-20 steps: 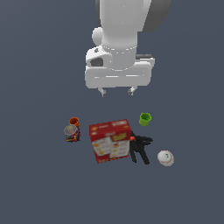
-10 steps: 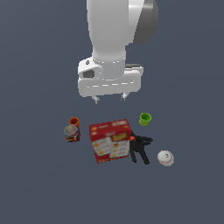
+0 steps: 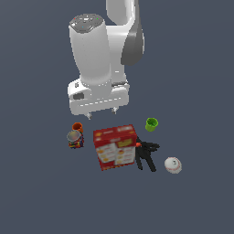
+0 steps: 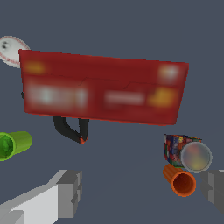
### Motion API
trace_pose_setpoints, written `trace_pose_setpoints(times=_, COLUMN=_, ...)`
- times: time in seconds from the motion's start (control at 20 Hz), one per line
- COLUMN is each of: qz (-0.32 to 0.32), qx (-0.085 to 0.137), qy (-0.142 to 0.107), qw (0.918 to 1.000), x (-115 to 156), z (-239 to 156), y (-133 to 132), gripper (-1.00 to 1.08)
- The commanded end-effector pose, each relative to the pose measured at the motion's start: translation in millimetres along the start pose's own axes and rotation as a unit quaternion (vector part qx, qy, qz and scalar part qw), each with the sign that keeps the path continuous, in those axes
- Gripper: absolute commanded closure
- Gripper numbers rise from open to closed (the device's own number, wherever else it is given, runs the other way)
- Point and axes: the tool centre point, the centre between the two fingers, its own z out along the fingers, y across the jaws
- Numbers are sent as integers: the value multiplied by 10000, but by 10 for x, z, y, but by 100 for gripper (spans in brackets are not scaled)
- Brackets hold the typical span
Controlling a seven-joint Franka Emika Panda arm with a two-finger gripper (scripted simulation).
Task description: Pick up a designated object from a clutter of objects.
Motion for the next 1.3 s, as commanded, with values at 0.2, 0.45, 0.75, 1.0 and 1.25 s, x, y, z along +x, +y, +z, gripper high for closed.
trace_pose_setpoints(times=0.2, qz=-436, qx=17, qy=-16, qw=9990, x=-161, z=367, y=350, gripper=-92)
trace_pose_setpoints(times=0.45, qz=-764, qx=21, qy=-32, qw=9971, x=-321, z=642, y=606, gripper=-92)
trace_pose_setpoints(times=0.75, qz=-1153, qx=15, qy=-60, qw=9933, x=-553, z=965, y=897, gripper=-92)
trace_pose_setpoints(times=1.0, qz=-1466, qx=4, qy=-91, qw=9892, x=-770, z=1218, y=1115, gripper=-92)
trace_pose_setpoints(times=1.25, qz=-1705, qx=-6, qy=-122, qw=9853, x=-954, z=1407, y=1271, gripper=-92)
